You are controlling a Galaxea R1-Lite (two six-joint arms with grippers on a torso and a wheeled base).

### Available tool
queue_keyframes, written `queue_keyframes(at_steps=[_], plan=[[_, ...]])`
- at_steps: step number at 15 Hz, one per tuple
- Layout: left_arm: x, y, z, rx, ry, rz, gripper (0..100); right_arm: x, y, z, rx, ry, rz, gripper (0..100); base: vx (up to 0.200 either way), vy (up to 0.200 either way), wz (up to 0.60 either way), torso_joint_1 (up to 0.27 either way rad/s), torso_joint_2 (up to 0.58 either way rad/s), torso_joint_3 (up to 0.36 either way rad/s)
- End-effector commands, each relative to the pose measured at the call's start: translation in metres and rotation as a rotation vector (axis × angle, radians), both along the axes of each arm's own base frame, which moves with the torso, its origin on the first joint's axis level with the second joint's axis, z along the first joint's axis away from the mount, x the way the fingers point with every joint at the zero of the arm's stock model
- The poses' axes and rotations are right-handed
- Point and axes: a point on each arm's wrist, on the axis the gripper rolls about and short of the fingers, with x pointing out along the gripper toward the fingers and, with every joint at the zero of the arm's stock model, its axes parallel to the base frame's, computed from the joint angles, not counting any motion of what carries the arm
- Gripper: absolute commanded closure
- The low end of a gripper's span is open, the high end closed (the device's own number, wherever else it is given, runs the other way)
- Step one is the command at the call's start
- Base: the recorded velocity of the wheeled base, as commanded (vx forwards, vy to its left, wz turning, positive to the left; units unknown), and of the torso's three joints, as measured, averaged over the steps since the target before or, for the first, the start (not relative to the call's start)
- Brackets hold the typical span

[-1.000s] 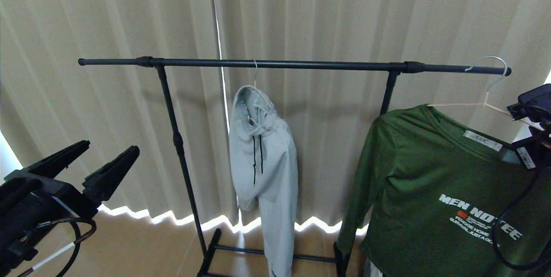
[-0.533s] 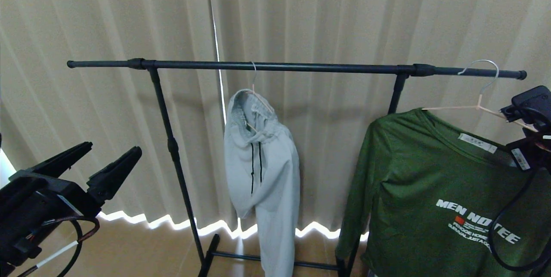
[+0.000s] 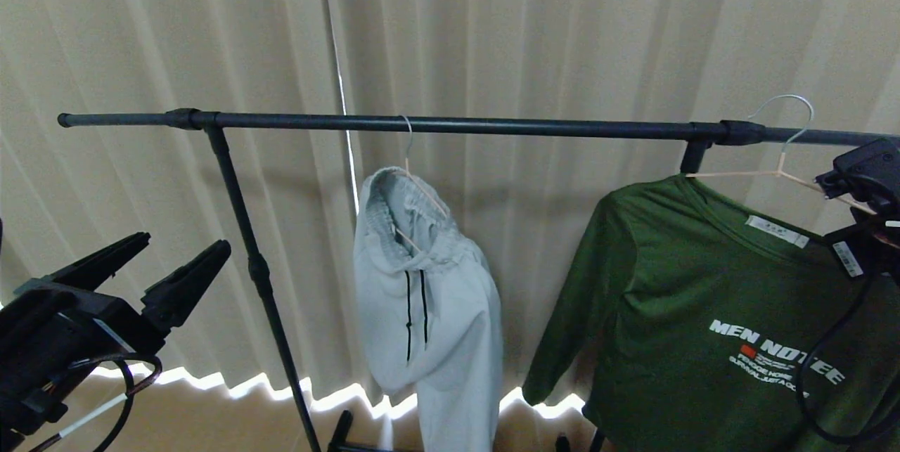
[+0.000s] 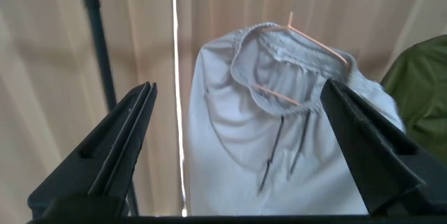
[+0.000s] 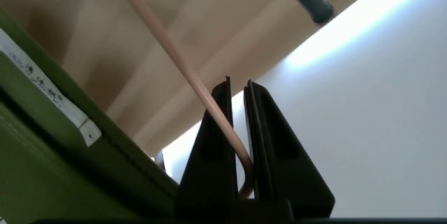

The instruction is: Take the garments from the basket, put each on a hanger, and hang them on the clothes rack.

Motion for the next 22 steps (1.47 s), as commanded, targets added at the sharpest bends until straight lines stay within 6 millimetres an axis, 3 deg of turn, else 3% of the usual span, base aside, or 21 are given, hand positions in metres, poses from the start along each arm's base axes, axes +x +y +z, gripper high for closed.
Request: queue_keyframes(at_steps=[1, 4, 9, 12, 16, 22], plan=[[0.000, 0.000, 0.000, 0.001, -0.001, -0.001, 0, 0.000, 0.007, -0.001, 0.004, 0.000, 0.032, 100, 0.200, 0.000, 0.00, -0.007, 0.00, 0.002], [0.000, 0.000, -0.001, 0.003, 0.004, -0.001, 0, -0.001, 0.025, -0.001, 0.015, -0.003, 0.113, 100, 0.200, 0.000, 0.00, 0.002, 0.00, 0.001], [0.002, 0.000, -0.003, 0.010, 0.018, 0.000, 0, -0.002, 0.033, -0.004, 0.010, 0.012, 0.148, 100, 0.200, 0.000, 0.00, 0.001, 0.00, 0.001], [0.003, -0.001, -0.004, 0.012, 0.022, 0.000, 0, -0.004, 0.037, -0.007, 0.008, 0.025, 0.165, 100, 0.000, 0.000, 0.00, 0.000, 0.00, 0.000], [0.003, -0.001, -0.005, 0.011, 0.025, -0.002, 0, -0.023, 0.035, -0.012, 0.002, 0.034, 0.171, 100, 0.000, 0.000, 0.00, 0.000, 0.00, 0.000], [0.003, -0.001, -0.005, 0.013, 0.026, -0.002, 0, -0.019, 0.042, -0.017, -0.006, 0.064, 0.211, 100, 0.000, 0.000, 0.00, 0.000, 0.00, 0.000]])
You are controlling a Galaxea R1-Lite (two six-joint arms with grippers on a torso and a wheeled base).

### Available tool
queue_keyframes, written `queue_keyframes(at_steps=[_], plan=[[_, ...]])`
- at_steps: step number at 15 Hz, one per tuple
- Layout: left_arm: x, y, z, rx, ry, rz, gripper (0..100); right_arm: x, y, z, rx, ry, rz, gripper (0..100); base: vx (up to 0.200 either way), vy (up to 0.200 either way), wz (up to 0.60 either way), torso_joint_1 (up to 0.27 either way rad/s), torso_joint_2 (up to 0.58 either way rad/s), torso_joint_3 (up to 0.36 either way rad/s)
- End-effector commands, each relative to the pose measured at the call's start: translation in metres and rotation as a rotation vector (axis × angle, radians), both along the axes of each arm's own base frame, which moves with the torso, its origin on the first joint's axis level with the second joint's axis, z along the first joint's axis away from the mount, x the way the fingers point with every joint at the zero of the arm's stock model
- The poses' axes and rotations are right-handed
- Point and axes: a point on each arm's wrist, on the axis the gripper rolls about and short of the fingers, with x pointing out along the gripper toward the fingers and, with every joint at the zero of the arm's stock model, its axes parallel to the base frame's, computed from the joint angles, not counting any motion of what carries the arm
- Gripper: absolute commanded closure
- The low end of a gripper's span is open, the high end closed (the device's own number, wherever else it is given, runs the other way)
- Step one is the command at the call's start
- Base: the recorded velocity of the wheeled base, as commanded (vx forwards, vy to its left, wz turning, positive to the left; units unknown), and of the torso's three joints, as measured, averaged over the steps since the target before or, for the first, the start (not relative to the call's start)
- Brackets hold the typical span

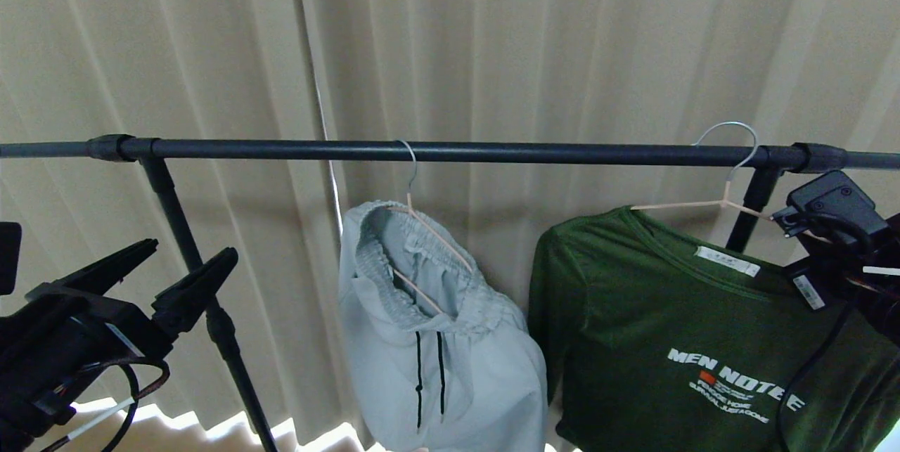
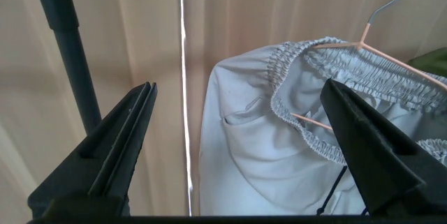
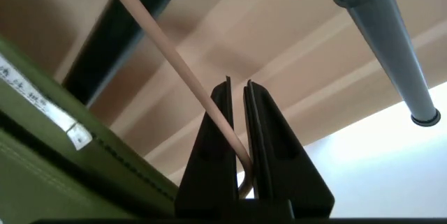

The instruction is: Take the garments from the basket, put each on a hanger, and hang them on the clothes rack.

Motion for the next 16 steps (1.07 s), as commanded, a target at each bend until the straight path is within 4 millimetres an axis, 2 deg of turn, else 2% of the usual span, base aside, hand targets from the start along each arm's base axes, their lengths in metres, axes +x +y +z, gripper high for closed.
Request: queue_keyframes(at_steps=[1, 5, 11, 12, 16], plan=[[0.0003, -0.0001, -0.0002, 0.000, 0.001, 0.000, 0, 0.0044, 0.0021, -0.0021, -0.016, 0.014, 0.013, 100, 0.000, 0.000, 0.00, 0.000, 0.00, 0.000], [0.0003, -0.0001, -0.0002, 0.000, 0.001, 0.000, 0, 0.0082, 0.0079, -0.0066, -0.030, 0.040, 0.102, 100, 0.000, 0.000, 0.00, 0.000, 0.00, 0.000], [0.0003, -0.0001, -0.0003, 0.000, 0.003, 0.000, 0, 0.0070, 0.0081, -0.0091, -0.050, 0.057, 0.110, 100, 0.000, 0.000, 0.00, 0.000, 0.00, 0.000], [0.0003, -0.0001, -0.0003, 0.000, 0.003, 0.000, 0, 0.0070, 0.0081, -0.0091, -0.050, 0.057, 0.110, 0, 0.000, 0.000, 0.00, 0.000, 0.00, 0.000], [0.0003, -0.0001, -0.0003, 0.000, 0.003, 0.000, 0, 0.0093, 0.0092, -0.0108, -0.044, 0.063, 0.145, 0, 0.000, 0.000, 0.00, 0.000, 0.00, 0.000]])
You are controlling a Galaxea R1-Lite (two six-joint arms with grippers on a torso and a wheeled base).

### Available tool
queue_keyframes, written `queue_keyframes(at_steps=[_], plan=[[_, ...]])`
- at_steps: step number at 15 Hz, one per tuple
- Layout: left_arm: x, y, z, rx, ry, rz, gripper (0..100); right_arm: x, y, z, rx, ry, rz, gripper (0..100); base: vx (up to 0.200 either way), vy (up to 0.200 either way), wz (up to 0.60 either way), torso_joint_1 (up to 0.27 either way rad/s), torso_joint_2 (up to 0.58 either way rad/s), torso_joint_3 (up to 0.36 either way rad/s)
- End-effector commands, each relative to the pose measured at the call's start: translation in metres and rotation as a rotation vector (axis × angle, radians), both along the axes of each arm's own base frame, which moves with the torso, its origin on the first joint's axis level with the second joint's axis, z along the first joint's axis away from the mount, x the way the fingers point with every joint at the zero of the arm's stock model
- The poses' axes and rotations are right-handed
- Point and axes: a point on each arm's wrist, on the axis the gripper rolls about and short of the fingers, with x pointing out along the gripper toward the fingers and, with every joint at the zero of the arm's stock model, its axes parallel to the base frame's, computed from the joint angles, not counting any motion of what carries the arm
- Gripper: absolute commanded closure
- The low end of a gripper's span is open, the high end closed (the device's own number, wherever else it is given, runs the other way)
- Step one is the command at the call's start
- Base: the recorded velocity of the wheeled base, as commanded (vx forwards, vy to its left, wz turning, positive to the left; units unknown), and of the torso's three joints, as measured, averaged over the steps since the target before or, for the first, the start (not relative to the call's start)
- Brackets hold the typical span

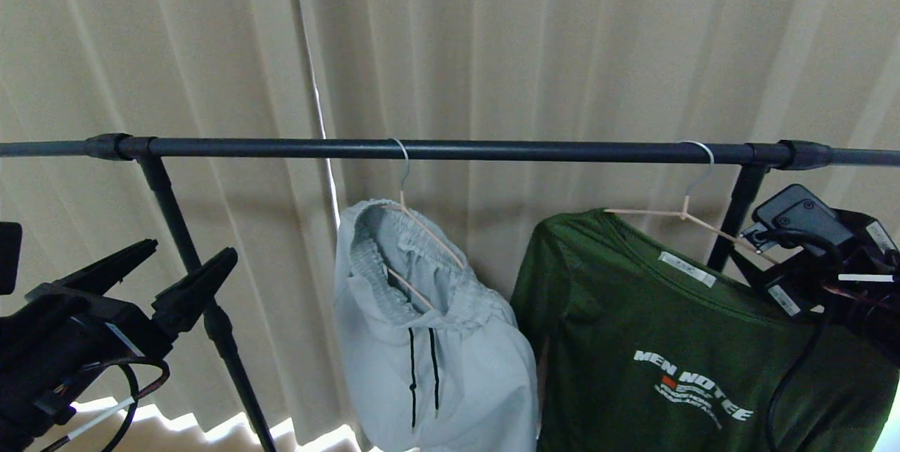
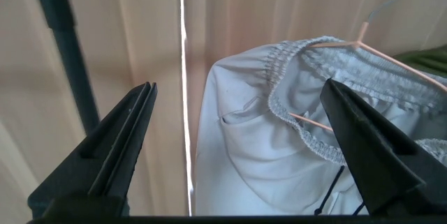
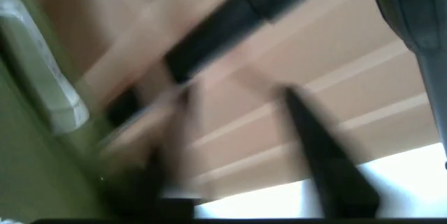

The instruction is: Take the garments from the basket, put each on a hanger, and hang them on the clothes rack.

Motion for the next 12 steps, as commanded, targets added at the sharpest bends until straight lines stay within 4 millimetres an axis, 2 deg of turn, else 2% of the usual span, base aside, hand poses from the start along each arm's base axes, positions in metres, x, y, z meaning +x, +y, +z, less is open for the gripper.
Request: queue_keyframes(at_steps=[1, 4, 8, 12], plan=[[0.0003, -0.0002, -0.0001, 0.000, 0.001, -0.001, 0, 0.0013, 0.0002, -0.0013, 0.001, 0.007, 0.010, 0, 0.000, 0.000, 0.00, 0.000, 0.00, 0.000], [0.0003, 0.0001, -0.0001, 0.000, 0.001, 0.000, 0, -0.0001, 0.0008, -0.0036, 0.011, 0.015, 0.049, 0, 0.000, 0.000, 0.00, 0.000, 0.00, 0.000], [0.0003, 0.0001, -0.0001, 0.000, 0.001, 0.000, 0, -0.0046, 0.0044, -0.0082, 0.049, 0.008, 0.223, 0, 0.000, 0.000, 0.00, 0.000, 0.00, 0.000], [0.0013, -0.0001, -0.0011, 0.001, 0.007, 0.000, 0, -0.0067, 0.0064, -0.0056, 0.068, -0.007, 0.314, 0, 0.000, 0.000, 0.00, 0.000, 0.00, 0.000]])
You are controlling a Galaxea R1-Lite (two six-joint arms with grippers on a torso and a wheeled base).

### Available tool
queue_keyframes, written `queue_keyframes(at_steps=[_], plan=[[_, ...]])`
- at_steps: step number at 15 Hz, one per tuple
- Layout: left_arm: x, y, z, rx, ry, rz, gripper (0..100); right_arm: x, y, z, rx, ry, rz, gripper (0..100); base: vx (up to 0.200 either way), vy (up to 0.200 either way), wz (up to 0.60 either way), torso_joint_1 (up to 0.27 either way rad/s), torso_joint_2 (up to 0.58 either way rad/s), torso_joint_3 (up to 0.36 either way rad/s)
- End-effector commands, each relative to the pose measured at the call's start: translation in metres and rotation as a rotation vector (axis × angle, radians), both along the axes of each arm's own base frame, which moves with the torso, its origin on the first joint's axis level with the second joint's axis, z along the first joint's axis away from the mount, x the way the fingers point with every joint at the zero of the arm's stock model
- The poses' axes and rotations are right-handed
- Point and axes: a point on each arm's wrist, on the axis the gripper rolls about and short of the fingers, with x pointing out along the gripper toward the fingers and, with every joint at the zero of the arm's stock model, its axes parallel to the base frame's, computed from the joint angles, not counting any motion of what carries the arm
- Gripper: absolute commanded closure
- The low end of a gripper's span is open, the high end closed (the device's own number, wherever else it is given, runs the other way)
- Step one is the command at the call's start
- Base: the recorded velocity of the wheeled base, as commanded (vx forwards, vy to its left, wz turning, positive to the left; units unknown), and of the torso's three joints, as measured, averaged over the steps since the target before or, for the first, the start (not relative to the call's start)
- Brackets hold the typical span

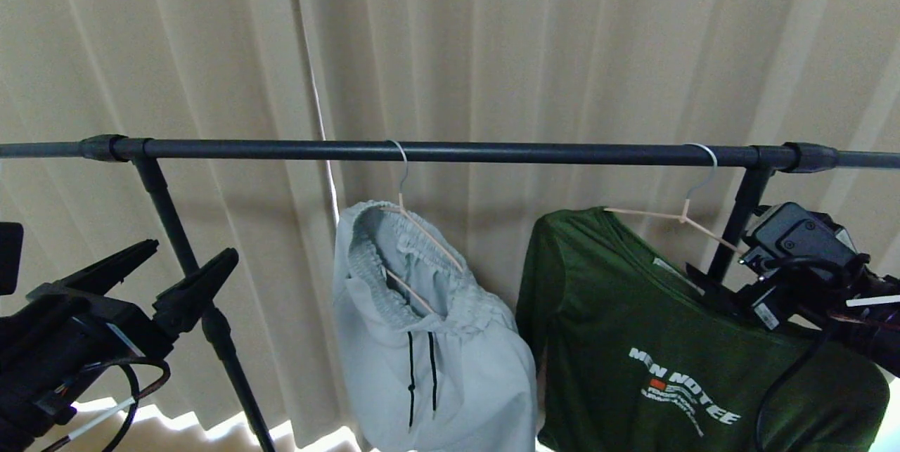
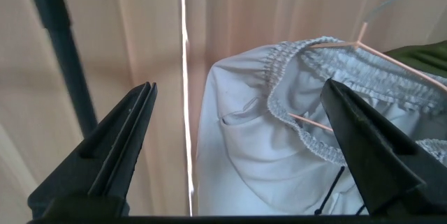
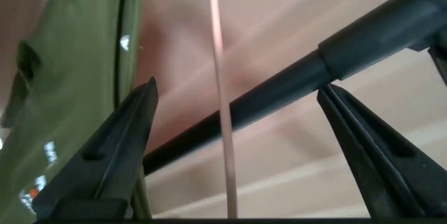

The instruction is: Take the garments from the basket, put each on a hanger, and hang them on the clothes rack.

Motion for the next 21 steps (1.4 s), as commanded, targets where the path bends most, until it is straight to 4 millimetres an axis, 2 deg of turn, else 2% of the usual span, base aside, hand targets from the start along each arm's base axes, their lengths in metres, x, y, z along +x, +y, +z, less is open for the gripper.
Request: queue_keyframes(at_steps=[1, 5, 10, 14, 21], plan=[[0.001, 0.000, -0.001, 0.000, 0.004, 0.000, 0, -0.001, 0.003, 0.002, 0.008, -0.018, 0.029, 0, 0.000, 0.000, 0.00, 0.000, 0.00, 0.000], [0.001, 0.000, -0.001, 0.003, 0.005, 0.002, 0, -0.004, 0.007, 0.006, 0.023, -0.037, 0.116, 0, 0.000, 0.000, 0.00, 0.000, 0.00, 0.000], [0.001, 0.000, -0.001, 0.002, 0.004, 0.003, 0, -0.009, 0.006, 0.003, 0.018, -0.033, 0.095, 0, 0.000, 0.000, 0.00, 0.000, 0.00, 0.000], [0.000, 0.000, -0.001, 0.003, 0.003, 0.003, 0, -0.010, 0.000, 0.002, -0.003, -0.028, -0.034, 0, -0.200, 0.000, 0.00, 0.008, 0.01, -0.001], [0.000, 0.000, 0.000, 0.003, 0.000, 0.003, 0, -0.012, 0.000, 0.000, -0.003, -0.023, -0.036, 0, -0.200, 0.000, 0.00, -0.001, 0.00, 0.001]])
